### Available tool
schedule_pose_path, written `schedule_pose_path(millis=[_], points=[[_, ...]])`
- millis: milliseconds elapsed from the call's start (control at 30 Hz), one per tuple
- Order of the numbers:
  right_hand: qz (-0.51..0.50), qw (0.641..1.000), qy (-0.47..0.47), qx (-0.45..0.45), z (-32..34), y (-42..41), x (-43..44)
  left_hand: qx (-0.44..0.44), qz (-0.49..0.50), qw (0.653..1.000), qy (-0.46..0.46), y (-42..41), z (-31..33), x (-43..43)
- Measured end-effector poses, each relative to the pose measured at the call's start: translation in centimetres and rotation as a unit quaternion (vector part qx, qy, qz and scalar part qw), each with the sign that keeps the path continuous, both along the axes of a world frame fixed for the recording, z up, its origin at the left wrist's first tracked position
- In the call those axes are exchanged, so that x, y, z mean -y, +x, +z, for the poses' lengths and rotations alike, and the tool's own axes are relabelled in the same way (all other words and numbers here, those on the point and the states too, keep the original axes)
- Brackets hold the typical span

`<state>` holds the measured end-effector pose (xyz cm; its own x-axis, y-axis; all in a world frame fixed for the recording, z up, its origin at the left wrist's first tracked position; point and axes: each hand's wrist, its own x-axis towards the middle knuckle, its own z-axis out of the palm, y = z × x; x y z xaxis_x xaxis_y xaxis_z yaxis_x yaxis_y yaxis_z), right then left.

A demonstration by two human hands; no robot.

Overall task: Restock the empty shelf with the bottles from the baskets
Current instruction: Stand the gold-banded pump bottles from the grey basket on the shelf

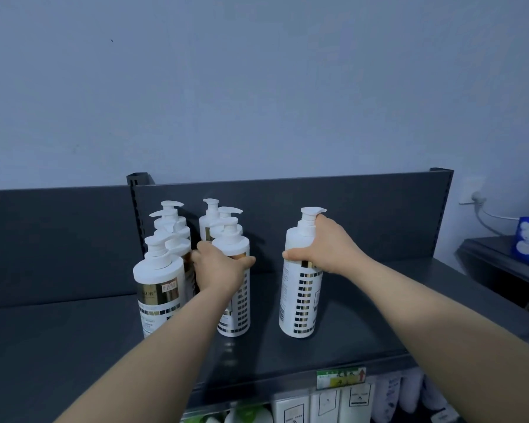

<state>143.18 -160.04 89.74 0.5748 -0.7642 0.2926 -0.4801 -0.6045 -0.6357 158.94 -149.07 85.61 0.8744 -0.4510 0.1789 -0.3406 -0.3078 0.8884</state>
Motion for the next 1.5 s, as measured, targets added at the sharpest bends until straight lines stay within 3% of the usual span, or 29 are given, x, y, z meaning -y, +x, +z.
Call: schedule_pose_path(millis=[367, 567, 700, 900, 1300, 1500], points=[[-0.019, 1.000, 0.003, -0.017, -0.9, 0.7, -2.0, 0.002, -0.093, 0.996, 0.010, -0.5, 2.1, -1.7], [-0.030, 0.999, -0.024, -0.038, -1.0, 1.7, -4.7, 0.139, -0.117, 0.981, 0.070, -0.7, 5.7, -5.6], [-0.029, 0.999, -0.018, -0.018, -1.4, 2.9, -6.8, 0.225, -0.104, 0.968, 0.028, -0.3, 6.7, -8.8], [-0.029, 0.999, -0.035, 0.004, -1.9, 5.0, -9.5, 0.389, -0.043, 0.920, 0.028, 0.9, 7.1, -12.5], [-0.089, 0.993, -0.070, -0.018, -3.0, 7.8, -12.1, 0.445, -0.027, 0.892, 0.070, 2.1, 4.7, -14.0], [-0.063, 0.996, -0.068, -0.022, -3.1, 7.2, -12.2, 0.446, -0.033, 0.891, 0.072, 1.5, 4.1, -14.4]])
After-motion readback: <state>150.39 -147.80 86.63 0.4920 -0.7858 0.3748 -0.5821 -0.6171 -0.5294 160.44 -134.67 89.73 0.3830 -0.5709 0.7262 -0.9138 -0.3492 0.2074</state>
